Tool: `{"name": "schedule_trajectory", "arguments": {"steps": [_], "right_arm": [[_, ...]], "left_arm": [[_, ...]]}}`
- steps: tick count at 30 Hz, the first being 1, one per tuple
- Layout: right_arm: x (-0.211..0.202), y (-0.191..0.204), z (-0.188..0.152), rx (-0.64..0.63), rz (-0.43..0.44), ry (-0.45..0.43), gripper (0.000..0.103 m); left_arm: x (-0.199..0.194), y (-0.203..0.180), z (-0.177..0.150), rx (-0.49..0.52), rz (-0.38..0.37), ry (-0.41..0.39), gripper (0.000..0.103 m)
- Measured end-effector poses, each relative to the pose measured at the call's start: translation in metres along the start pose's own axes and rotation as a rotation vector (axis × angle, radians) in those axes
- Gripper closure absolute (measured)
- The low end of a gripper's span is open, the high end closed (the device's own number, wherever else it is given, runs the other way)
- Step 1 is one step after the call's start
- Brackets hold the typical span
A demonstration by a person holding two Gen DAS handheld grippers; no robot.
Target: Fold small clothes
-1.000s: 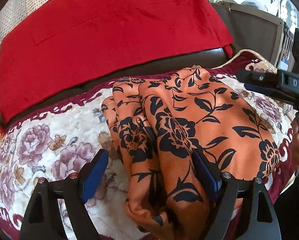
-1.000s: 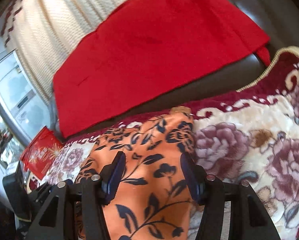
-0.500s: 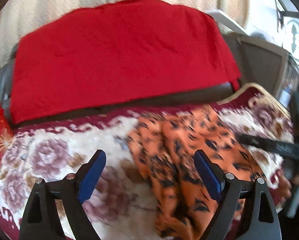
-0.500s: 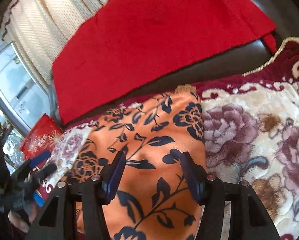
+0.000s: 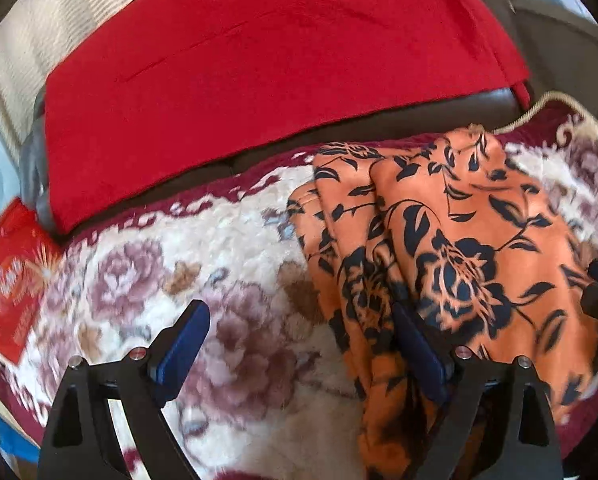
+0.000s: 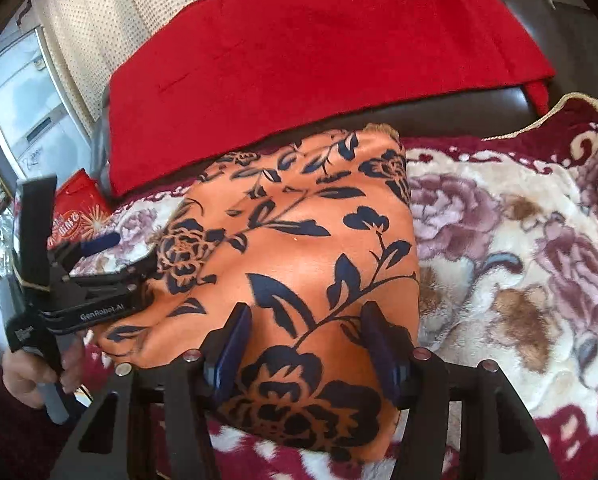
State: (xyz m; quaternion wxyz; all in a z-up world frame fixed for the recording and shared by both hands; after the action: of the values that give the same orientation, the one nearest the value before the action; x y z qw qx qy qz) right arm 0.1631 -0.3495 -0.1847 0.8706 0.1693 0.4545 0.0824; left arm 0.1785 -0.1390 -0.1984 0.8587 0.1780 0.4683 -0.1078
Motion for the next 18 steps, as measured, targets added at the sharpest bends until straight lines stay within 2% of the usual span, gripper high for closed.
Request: {"name": "schedule_trajectory", "arguments": {"steps": [2, 4, 6, 11, 15, 18], "right_arm": [[-0.015, 0.0, -0.006, 0.039, 0.044, -0.028, 0.043], [-0.032, 0.0, -0.015, 0.06, 0.06, -0.061, 0.043], [-0.051, 0.004, -0.024, 0.054, 0.039, -0.09, 0.043], [-0.097, 0.019, -0.035, 0.034, 0.012, -0.143, 0.043], [-0.129, 0.04, -0.041, 0.003, -0.016, -0.178, 0.043], [-0.148, 0.055, -0.045, -0.022, -0.021, -0.2, 0.043]], "left_arm": [[-0.015, 0.007, -0.004, -0.041, 0.022, -0.026, 0.011], [-0.035, 0.009, -0.011, -0.07, 0.074, -0.062, 0.011], [-0.055, 0.011, -0.021, -0.09, 0.101, -0.093, 0.011], [-0.108, 0.017, -0.043, -0.141, 0.098, -0.157, 0.011], [-0.15, 0.022, -0.055, -0.159, 0.135, -0.216, 0.01], [-0.179, 0.029, -0.065, -0.189, 0.17, -0.248, 0.002]]}}
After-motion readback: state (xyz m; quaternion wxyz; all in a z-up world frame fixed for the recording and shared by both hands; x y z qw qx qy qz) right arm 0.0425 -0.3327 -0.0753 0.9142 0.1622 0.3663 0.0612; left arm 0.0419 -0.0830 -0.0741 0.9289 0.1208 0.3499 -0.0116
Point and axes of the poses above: each gripper's, at about its wrist camera, not at the fingertips, and x roughly the way its jaws point, y to its left, z to its top, the point moved 2 cm from there along x, roughly the way its jaws point, and after that the axes turned 10 degrees about y, right-handed, at the moved point
